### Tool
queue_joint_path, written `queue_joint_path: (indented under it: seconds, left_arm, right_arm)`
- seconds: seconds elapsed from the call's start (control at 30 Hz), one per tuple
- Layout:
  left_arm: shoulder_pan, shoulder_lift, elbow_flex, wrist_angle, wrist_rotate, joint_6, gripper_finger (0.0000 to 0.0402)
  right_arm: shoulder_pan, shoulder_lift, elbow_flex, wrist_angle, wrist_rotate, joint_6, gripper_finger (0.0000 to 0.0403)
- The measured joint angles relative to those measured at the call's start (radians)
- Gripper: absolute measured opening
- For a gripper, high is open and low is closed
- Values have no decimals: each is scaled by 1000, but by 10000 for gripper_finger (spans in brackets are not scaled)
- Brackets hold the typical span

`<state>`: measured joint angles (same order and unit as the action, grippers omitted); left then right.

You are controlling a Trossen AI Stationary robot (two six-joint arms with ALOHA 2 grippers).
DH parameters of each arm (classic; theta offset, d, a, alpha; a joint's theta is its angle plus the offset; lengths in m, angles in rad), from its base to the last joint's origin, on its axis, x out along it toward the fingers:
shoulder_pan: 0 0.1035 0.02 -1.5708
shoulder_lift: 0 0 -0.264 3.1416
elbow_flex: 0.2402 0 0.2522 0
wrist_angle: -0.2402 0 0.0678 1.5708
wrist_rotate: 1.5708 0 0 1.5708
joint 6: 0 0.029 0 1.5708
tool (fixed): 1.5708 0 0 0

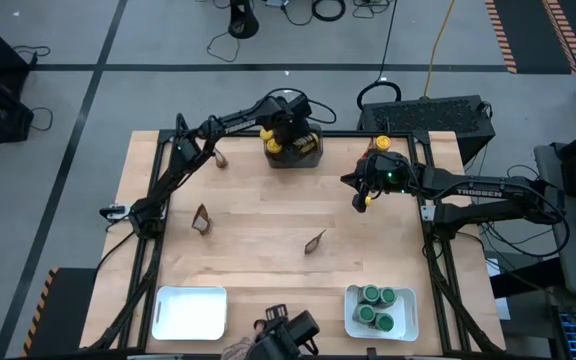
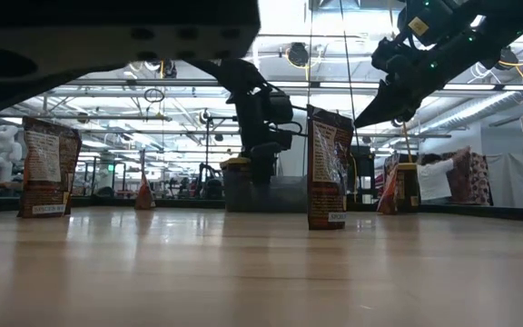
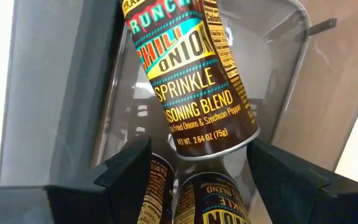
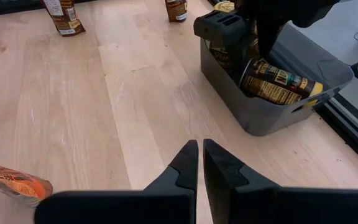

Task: Sort spices by type
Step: Put the bottom left yellow seasoning bottle into the gray bin

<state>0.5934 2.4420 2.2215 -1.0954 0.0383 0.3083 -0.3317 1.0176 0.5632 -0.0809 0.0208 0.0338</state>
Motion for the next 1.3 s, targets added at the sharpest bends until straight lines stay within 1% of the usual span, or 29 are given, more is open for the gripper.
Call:
queue_joint_path:
  seconds: [0.73,0.8,1.03,1.3]
  left_arm:
    - [2,0,37,-54,-6,-16,266]
    - [3,-5,37,-59,6,-14,266]
    - [2,-16,37,-1,41,-15,266]
    - [4,-23,39,-12,40,-14,266]
  right_arm:
    - [0,0,0,1,0,-22,6]
    - [0,0,0,1,0,-25,6]
    - [0,0,0,1,0,-29,6]
    - [0,0,0,1,0,-49,6]
